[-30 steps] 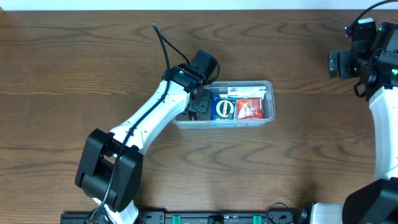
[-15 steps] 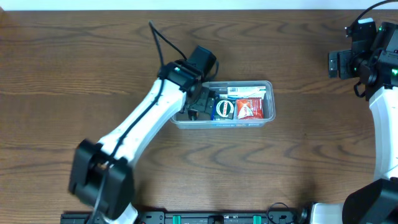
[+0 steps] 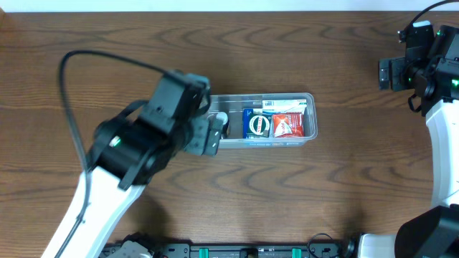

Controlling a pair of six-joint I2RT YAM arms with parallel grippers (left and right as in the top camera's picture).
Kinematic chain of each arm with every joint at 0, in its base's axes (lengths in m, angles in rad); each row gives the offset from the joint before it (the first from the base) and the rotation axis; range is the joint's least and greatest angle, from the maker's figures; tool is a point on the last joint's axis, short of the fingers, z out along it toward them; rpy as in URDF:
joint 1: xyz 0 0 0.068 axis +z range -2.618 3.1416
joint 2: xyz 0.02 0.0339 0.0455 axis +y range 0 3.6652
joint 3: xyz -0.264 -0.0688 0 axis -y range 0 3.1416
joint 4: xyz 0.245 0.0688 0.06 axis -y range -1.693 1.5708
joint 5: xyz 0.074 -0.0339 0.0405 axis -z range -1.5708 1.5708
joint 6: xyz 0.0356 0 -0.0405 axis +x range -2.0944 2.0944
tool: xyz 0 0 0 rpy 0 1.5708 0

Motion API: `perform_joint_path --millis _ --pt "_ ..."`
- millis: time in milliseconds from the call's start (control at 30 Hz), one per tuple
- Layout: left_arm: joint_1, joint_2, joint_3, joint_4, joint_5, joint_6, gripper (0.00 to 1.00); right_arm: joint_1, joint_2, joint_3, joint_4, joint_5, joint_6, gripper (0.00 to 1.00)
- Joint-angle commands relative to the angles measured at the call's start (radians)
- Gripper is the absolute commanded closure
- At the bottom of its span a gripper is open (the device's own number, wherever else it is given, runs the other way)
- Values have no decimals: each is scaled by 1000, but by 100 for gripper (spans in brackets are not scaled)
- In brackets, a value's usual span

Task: Pack container

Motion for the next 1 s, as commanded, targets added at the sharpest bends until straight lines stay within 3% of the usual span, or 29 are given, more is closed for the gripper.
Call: perform_joint_path --millis 0,167,367,500,600,800,967 --pt "0 -58 13 -90 -11 15 2 -5 8 6 -1 -1 13 1" --pt "6 -137 -29 -192 -39 -39 2 -5 8 6 -1 -1 13 1" --pt "11 -233 -156 -72 -113 -85 2 -5 8 6 -1 0 13 1" --pt "79 -348 -346 154 -139 -61 2 -5 8 6 -1 -1 13 1" --pt "165 -449 -532 424 -138 14 2 -5 8 6 -1 -1 13 1" --pt "368 -664 -912 919 -39 17 2 -5 8 6 -1 -1 13 1" --pt "488 -828 -1135 1115 54 16 2 -5 8 6 -1 -1 13 1"
